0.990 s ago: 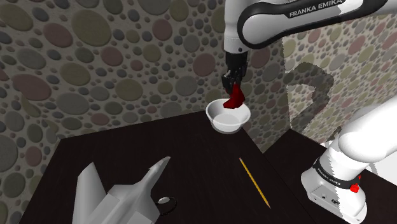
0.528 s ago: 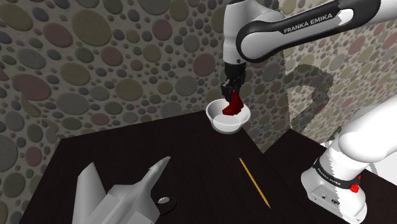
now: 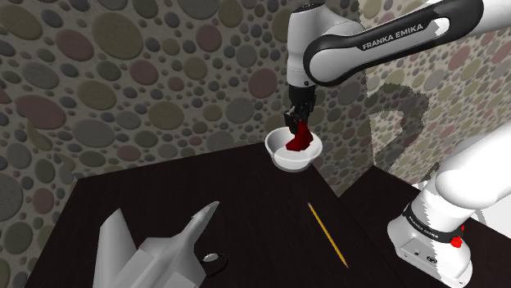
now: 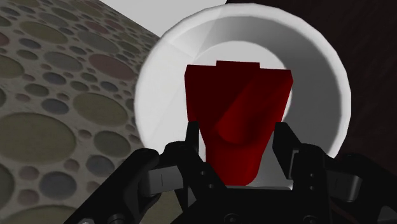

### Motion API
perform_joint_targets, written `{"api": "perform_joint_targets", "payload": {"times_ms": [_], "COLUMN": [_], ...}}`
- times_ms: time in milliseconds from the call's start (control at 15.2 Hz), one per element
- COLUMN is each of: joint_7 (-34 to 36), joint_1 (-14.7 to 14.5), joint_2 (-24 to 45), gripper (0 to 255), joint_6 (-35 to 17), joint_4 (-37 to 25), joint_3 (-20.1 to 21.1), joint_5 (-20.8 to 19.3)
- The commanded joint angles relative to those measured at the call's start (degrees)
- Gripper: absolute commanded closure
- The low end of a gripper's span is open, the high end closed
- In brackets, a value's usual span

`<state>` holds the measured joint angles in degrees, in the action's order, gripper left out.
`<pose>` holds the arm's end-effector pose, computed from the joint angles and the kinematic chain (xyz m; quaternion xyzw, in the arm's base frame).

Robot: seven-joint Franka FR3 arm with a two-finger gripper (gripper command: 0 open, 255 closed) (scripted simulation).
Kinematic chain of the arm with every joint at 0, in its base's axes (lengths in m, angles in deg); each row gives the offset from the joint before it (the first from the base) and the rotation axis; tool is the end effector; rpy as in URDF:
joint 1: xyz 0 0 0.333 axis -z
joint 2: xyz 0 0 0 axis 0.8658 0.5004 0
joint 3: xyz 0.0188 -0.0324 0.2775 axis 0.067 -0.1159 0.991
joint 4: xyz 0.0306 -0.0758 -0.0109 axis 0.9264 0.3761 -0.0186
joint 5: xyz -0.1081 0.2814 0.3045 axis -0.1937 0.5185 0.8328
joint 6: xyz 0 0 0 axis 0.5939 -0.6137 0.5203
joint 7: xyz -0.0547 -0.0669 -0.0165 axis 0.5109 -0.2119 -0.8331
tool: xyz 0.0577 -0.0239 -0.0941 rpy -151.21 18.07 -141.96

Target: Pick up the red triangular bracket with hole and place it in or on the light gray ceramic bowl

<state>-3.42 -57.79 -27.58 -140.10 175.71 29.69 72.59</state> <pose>0.4609 0.1624 0.3997 0.9963 0.0620 0.0037 0.0590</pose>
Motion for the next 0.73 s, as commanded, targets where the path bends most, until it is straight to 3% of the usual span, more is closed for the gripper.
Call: {"api": "perform_joint_targets", "payload": {"times_ms": [0,66,396,660], "joint_7": [0.00,0.00,0.00,-0.35], "joint_1": [0.00,0.00,0.00,-0.19], "joint_2": [-0.01,-0.01,-0.01,-1.46], "gripper": [255,0,0,0], "joint_6": [-0.01,-0.01,-0.01,7.50], "joint_4": [0.00,0.00,0.00,-6.13], "joint_3": [0.00,0.00,0.00,-0.33], "joint_5": [0.00,0.00,0.00,0.37]}}
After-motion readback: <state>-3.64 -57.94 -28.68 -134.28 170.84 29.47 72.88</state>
